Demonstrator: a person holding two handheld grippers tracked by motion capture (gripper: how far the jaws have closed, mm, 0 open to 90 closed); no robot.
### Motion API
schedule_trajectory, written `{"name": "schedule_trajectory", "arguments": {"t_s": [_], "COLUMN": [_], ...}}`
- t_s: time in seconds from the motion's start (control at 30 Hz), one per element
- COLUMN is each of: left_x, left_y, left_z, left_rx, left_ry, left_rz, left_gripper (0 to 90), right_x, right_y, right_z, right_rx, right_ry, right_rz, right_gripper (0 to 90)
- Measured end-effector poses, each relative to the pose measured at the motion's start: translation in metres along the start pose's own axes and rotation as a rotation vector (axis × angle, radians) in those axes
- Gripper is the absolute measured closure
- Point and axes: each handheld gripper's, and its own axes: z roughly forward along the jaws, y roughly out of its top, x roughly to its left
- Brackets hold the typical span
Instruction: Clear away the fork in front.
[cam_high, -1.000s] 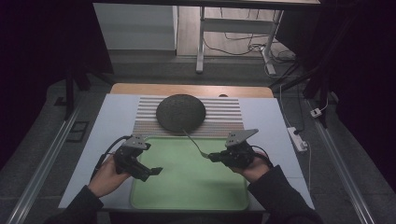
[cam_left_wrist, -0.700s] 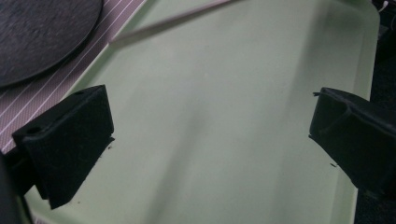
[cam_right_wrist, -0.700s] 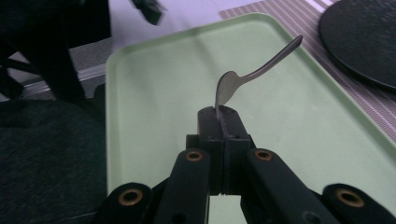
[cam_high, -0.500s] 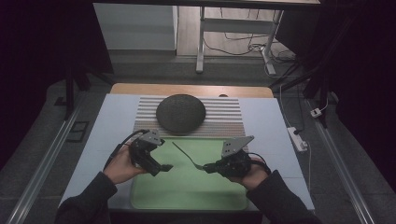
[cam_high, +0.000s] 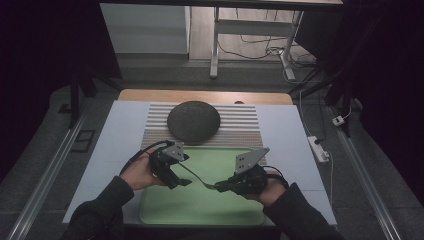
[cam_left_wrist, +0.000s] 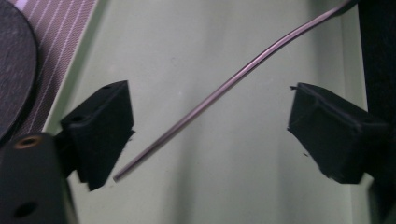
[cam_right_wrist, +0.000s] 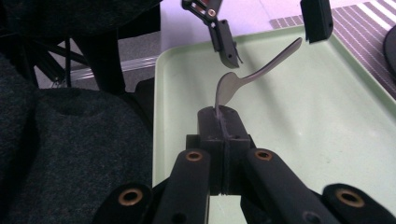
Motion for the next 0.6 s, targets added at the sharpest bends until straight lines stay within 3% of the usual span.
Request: {"name": "schedule_trajectory", "arguments": {"t_s": [0.3,0.6], "left_x": [-0.0017,-0.006], "left_y": [-0.0016,-0.0025], "left_z": [0.0061,0.0106], "left_rx": [0.02,0.042], "left_ry": [-0.059,-0.084], "left_rz": [0.073,0.162], "left_gripper": [36.4,55.9], "right_x": [0.0025,0.0024], "right_y": [0.0022,0.0022], "right_z": [0.0018,0.0052], "right_rx": [0.011,0.03], "right_ry": [0.041,0.078], "right_rz": [-0.013,-0.021], "right_gripper": [89.7,89.7]}}
